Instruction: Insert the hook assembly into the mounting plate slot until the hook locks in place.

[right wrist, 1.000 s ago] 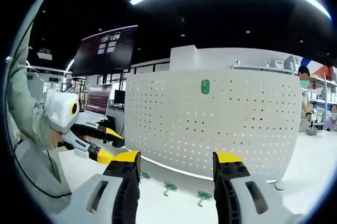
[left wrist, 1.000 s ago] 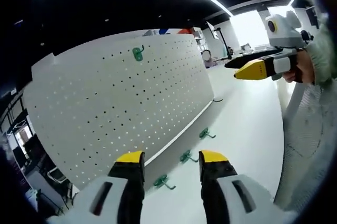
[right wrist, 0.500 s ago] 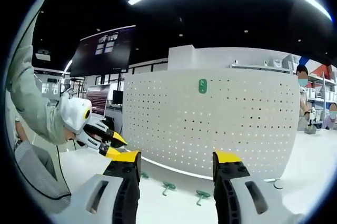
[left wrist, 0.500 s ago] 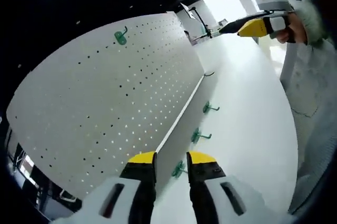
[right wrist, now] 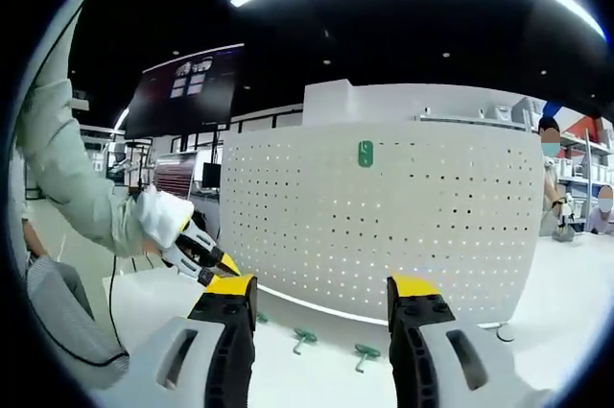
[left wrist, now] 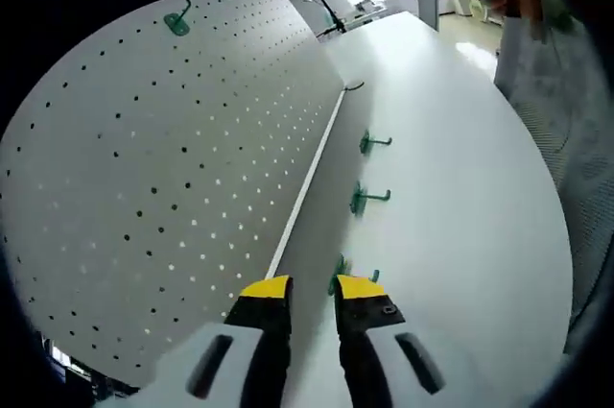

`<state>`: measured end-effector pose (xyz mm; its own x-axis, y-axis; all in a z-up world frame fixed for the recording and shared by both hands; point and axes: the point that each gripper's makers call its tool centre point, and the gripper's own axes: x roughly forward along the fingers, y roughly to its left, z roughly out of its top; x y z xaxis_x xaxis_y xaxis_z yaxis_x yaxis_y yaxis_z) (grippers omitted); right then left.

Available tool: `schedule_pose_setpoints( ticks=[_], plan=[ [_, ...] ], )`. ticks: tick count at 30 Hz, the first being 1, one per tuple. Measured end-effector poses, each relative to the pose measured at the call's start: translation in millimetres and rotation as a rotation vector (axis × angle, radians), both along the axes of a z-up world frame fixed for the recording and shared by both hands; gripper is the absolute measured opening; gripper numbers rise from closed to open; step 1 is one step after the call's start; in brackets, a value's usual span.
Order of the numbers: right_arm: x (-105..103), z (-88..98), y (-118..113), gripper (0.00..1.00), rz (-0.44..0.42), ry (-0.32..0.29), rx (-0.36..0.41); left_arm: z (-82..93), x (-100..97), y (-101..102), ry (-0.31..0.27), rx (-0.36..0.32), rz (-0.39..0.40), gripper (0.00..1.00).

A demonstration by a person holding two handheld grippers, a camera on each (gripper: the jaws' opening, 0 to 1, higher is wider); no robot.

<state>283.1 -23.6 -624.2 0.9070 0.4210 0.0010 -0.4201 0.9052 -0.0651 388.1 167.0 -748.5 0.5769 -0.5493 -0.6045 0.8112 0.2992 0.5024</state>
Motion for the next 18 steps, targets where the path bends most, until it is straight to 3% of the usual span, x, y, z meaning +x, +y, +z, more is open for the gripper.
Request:
schedule_pose_setpoints(
  ticks=[6,9,18],
  plan=[
    [1.1,-1.8,-1.8,0.53,-0.006,0.008,0.001,-22.0,3.2,-5.4,0.097,0.048,-0.048,0.18],
    [1.2,-2.7,-2.4,0.53,-0.009,0.011,0.000,-34.2,7.9,-5.4,0.128,0.095,-0.073,0.19],
    [3.2,-5.0,-7.4,0.53,-0.030,0.021,0.001,-48.6,19.7,-8.6,0.184,0.117,-0.091,0.16]
  ],
)
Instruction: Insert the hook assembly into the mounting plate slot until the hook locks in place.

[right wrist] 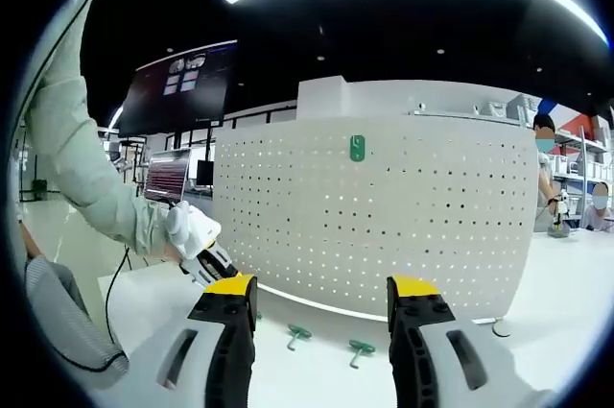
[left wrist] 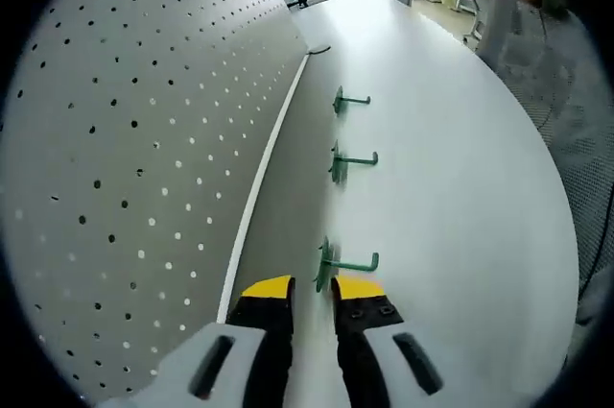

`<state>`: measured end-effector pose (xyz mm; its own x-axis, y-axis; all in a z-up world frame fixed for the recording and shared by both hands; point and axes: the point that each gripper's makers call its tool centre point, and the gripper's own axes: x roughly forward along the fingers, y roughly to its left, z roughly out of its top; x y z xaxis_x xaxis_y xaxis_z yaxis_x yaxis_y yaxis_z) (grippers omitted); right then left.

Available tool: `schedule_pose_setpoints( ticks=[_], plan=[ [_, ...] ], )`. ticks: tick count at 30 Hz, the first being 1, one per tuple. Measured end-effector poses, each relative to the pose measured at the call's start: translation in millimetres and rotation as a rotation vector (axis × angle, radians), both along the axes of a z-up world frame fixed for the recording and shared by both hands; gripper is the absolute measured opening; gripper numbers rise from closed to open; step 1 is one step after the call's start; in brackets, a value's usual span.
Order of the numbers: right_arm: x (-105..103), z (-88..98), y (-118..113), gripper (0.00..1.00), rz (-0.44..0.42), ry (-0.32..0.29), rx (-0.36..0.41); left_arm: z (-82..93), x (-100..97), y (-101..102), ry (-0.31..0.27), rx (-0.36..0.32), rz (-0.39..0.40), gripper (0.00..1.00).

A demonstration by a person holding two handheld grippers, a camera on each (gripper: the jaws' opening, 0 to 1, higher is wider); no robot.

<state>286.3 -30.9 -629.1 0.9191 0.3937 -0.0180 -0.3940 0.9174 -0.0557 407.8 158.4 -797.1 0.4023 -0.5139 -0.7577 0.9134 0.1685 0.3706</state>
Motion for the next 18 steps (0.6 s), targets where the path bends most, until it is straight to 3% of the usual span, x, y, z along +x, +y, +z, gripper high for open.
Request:
schedule_pose_setpoints(
  ticks=[18],
  plan=[
    [2.5,-2.8,-7.1,0.52,-0.031,0.012,0.001,-18.9,7.1,-2.7,0.045,0.062,-0.054,0.16]
  ],
)
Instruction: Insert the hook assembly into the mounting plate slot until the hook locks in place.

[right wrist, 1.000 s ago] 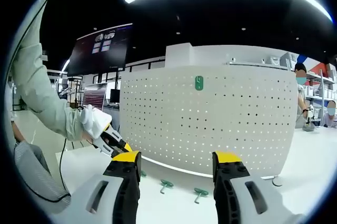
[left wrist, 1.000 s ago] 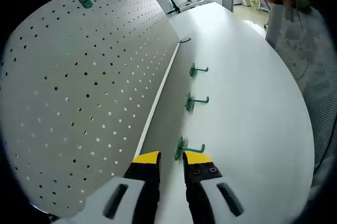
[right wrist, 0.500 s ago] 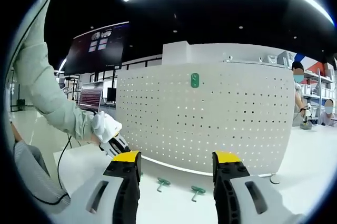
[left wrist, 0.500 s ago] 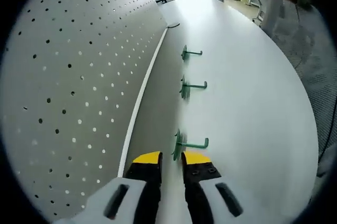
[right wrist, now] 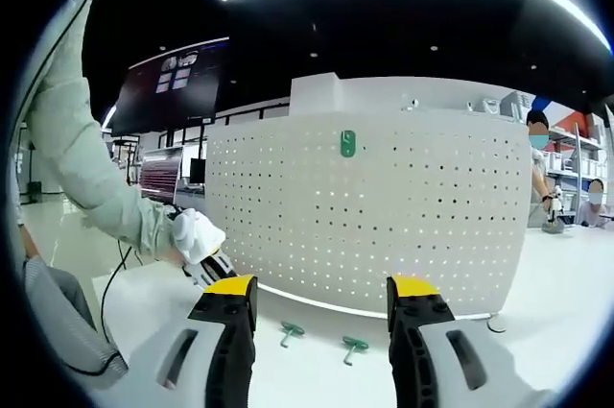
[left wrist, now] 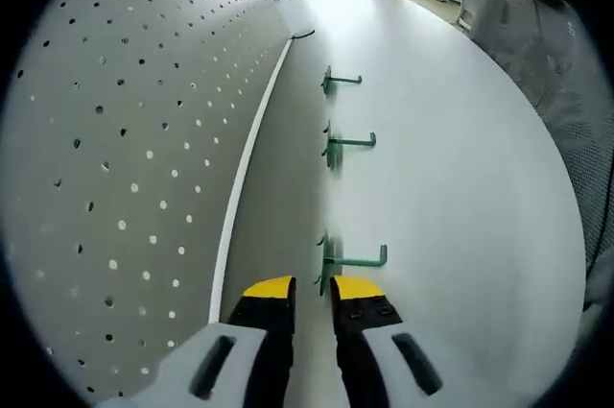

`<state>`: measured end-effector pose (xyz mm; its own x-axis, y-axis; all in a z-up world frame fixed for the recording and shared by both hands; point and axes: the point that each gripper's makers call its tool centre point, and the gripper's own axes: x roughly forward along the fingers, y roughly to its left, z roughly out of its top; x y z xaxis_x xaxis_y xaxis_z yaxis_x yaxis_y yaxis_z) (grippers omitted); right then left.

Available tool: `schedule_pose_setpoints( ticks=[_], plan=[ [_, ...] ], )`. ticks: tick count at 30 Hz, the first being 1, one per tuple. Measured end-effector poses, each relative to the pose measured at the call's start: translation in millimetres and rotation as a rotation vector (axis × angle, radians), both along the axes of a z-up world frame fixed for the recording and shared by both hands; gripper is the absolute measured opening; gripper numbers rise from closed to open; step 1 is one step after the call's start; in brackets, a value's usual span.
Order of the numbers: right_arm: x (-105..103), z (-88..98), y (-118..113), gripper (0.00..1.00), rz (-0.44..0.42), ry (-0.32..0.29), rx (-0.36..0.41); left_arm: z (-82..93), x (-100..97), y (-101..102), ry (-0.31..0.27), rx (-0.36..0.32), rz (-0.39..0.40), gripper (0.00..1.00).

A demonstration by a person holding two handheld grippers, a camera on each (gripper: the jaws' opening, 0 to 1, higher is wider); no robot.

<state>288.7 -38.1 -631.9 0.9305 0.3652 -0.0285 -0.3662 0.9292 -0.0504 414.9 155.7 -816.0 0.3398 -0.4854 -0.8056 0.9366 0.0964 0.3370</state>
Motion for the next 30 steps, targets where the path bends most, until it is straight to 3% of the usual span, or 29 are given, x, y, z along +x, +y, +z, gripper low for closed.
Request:
schedule_pose_setpoints(
  ticks=[18,25,30],
  plan=[
    [1.6,-1.1,-4.8,0.52,-0.018,0.007,0.010,-7.3,-3.8,-5.4,0.020,0.022,-0.036,0.05],
    [2.0,-1.6,-4.2,0.52,-0.015,0.010,0.010,-7.3,-3.8,-5.3,0.026,0.013,-0.006,0.03],
    [2.2,-2.2,-4.3,0.52,-0.014,0.013,0.014,0.3,1.3,-8.9,-0.005,-0.040,0.047,0.03]
  ],
)
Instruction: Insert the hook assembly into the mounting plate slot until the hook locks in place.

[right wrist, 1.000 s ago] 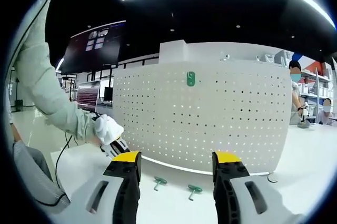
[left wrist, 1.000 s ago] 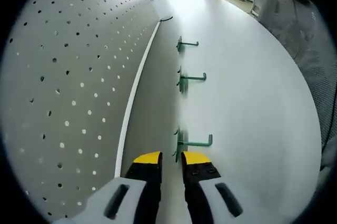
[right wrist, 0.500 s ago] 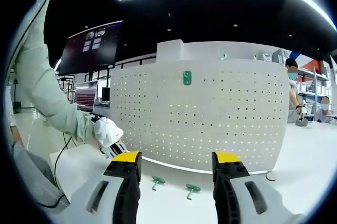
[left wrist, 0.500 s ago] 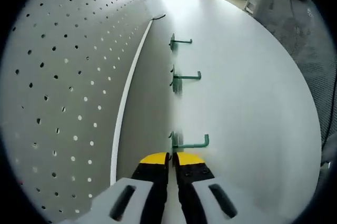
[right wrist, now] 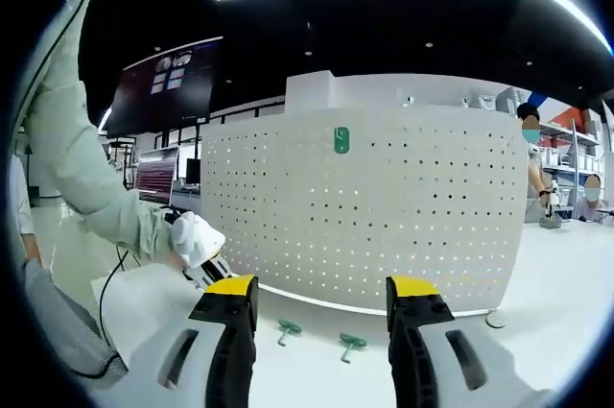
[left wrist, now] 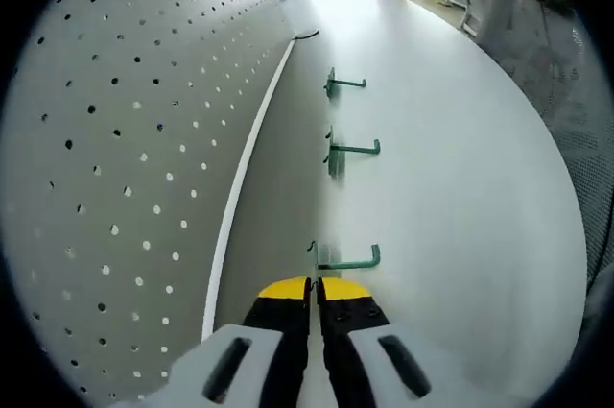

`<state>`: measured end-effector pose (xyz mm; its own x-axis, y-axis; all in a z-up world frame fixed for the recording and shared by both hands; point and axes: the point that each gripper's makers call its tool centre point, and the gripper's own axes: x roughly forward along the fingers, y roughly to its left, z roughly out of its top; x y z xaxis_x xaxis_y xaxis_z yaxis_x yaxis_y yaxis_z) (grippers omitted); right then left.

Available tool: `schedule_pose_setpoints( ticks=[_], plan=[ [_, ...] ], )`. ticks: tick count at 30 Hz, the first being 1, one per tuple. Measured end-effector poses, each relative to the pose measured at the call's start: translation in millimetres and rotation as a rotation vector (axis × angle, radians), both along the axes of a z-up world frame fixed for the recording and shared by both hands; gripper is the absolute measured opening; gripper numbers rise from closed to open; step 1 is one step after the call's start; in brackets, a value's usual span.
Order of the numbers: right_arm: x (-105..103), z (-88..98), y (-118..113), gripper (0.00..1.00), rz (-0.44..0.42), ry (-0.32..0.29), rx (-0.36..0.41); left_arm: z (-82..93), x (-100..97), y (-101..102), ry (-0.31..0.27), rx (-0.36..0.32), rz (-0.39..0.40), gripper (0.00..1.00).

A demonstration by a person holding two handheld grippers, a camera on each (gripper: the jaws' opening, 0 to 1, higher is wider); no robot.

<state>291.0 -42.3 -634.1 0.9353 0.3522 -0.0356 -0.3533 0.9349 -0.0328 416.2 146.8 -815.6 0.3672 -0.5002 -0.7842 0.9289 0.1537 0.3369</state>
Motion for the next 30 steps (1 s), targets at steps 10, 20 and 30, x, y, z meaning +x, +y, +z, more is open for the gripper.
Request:
schedule_pose_setpoints(
  ticks=[10,20,30],
  plan=[
    [-0.1,-0.7,2.3,0.52,0.010,0.003,-0.001,26.2,8.3,-4.0,-0.037,-0.125,0.107,0.03],
    [-0.7,-0.1,3.5,0.51,0.016,-0.001,0.002,51.4,8.5,-5.8,-0.088,-0.212,0.171,0.03],
    [-2.1,1.0,6.2,0.51,0.026,-0.006,-0.002,82.3,-4.2,-9.2,-0.138,-0.328,0.227,0.03]
  ],
)
